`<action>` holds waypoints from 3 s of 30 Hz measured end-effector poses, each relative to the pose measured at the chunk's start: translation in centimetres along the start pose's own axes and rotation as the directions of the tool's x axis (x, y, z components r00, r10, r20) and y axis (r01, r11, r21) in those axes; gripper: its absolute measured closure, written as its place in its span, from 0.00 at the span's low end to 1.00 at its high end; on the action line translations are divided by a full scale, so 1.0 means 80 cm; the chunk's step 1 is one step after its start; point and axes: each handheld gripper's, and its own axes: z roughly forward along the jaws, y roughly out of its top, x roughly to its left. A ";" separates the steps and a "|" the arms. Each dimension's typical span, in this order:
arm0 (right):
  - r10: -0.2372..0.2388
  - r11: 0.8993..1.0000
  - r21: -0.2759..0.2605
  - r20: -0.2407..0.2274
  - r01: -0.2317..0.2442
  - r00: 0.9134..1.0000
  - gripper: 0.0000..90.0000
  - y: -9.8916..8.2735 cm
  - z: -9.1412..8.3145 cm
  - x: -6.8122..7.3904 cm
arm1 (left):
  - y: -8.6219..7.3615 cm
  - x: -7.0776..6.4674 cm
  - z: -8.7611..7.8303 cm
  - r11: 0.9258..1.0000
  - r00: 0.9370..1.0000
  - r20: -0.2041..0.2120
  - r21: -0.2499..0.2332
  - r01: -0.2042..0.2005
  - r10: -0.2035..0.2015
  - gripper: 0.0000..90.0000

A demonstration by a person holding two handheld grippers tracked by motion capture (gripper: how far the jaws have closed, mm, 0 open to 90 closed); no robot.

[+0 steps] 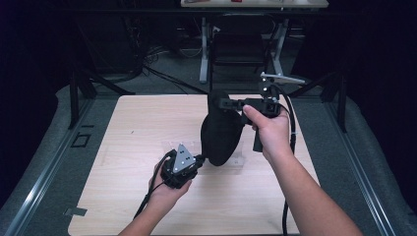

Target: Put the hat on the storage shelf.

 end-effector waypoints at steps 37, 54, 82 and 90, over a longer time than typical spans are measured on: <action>-0.047 0.999 -0.022 0.112 0.050 0.993 0.87 -0.027 -0.052 -0.030 | -0.036 0.020 -0.010 1.000 0.998 -0.056 0.003 0.030 -0.030 0.95; -0.090 0.996 0.006 0.176 0.090 0.980 0.80 -0.055 -0.064 -0.046 | -0.064 0.028 -0.006 0.995 0.994 -0.058 0.023 0.096 -0.094 0.94; -0.253 0.967 0.097 0.349 0.234 0.902 0.76 -0.127 -0.076 -0.073 | -0.113 0.055 -0.043 0.955 0.956 -0.024 0.027 0.294 -0.293 0.65; -0.284 0.959 0.096 0.389 0.268 0.877 0.74 -0.157 -0.084 -0.084 | -0.134 0.065 -0.061 0.942 0.943 -0.020 0.039 0.333 -0.333 0.58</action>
